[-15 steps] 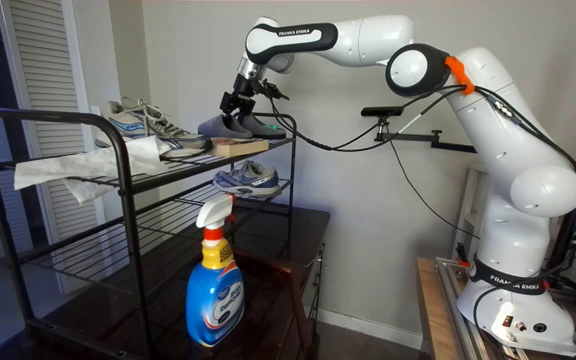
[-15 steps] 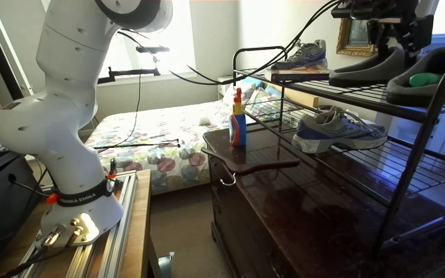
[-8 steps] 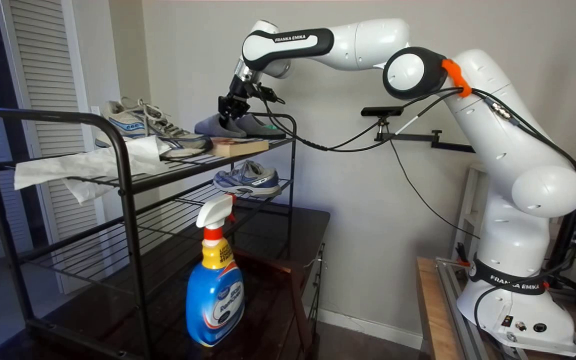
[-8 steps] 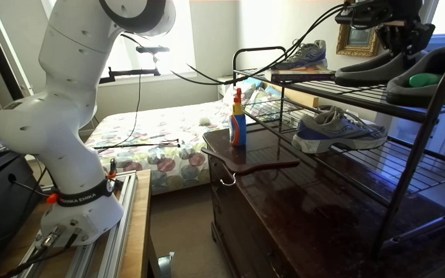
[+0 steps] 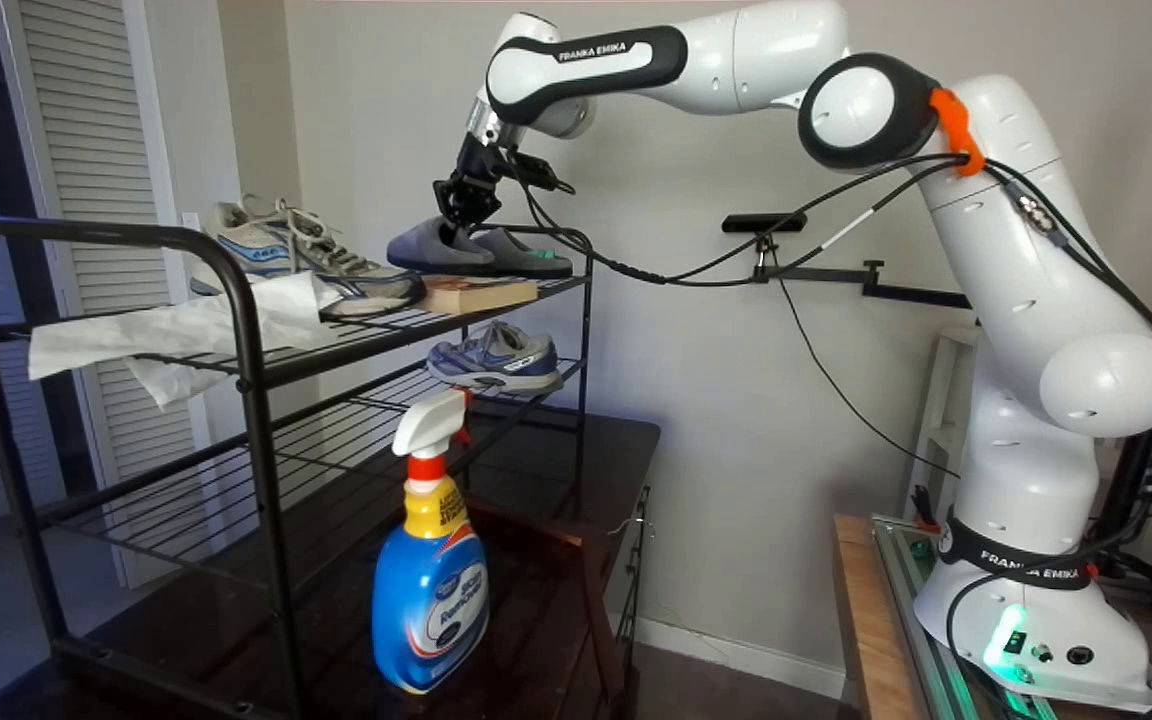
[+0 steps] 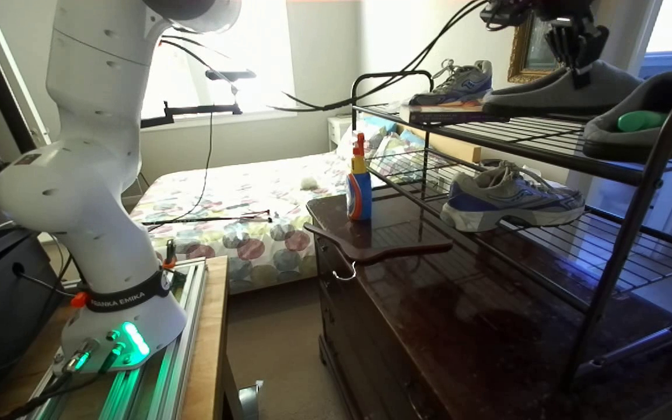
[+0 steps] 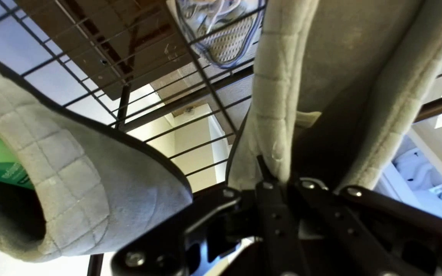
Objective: Put the house shoe on the second shelf
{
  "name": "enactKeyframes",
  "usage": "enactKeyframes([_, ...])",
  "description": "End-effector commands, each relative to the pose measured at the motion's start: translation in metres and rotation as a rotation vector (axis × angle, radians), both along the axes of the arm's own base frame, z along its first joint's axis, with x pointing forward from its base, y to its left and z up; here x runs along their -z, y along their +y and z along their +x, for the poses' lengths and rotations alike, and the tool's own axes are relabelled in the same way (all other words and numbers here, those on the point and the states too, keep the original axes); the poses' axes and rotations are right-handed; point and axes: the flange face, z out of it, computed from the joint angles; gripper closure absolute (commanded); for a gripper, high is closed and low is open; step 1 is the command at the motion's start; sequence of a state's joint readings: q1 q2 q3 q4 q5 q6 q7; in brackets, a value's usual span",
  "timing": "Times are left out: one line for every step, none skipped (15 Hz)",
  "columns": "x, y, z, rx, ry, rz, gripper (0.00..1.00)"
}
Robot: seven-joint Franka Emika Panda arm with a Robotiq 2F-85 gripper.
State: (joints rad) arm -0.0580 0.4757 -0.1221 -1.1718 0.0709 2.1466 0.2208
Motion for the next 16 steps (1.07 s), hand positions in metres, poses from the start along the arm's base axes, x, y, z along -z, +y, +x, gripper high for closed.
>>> enactKeyframes([-0.032, 0.035, -0.056, 0.011, 0.03, 0.016, 0.99])
enactKeyframes([-0.042, 0.041, -0.07, 0.012, 0.027, 0.005, 0.99])
enactKeyframes([-0.052, 0.05, -0.084, -0.015, 0.039, -0.001, 0.99])
enactKeyframes([-0.06, 0.057, -0.1, -0.043, 0.065, -0.01, 0.99])
enactKeyframes([-0.068, 0.065, -0.116, -0.064, 0.087, -0.01, 0.99])
enactKeyframes([-0.075, 0.073, -0.133, -0.08, 0.104, -0.013, 0.99])
enactKeyframes([-0.078, 0.084, -0.15, -0.1, 0.125, -0.01, 0.99])
enactKeyframes([-0.082, 0.093, -0.166, -0.106, 0.132, -0.025, 0.99])
enactKeyframes([-0.086, 0.103, -0.183, -0.118, 0.135, -0.024, 0.99])
enactKeyframes([-0.089, 0.112, -0.2, -0.131, 0.153, -0.025, 0.99])
enactKeyframes([-0.09, 0.12, -0.218, -0.134, 0.172, -0.021, 0.99])
enactKeyframes([-0.088, 0.128, -0.236, -0.135, 0.201, -0.016, 0.99])
enactKeyframes([-0.085, 0.135, -0.254, -0.129, 0.231, -0.004, 0.99])
enactKeyframes([-0.082, 0.14, -0.273, -0.128, 0.268, 0.002, 0.99])
enactKeyframes([-0.077, 0.143, -0.294, -0.139, 0.314, 0.011, 0.99])
enactKeyframes([-0.071, 0.146, -0.313, -0.146, 0.359, 0.015, 0.99])
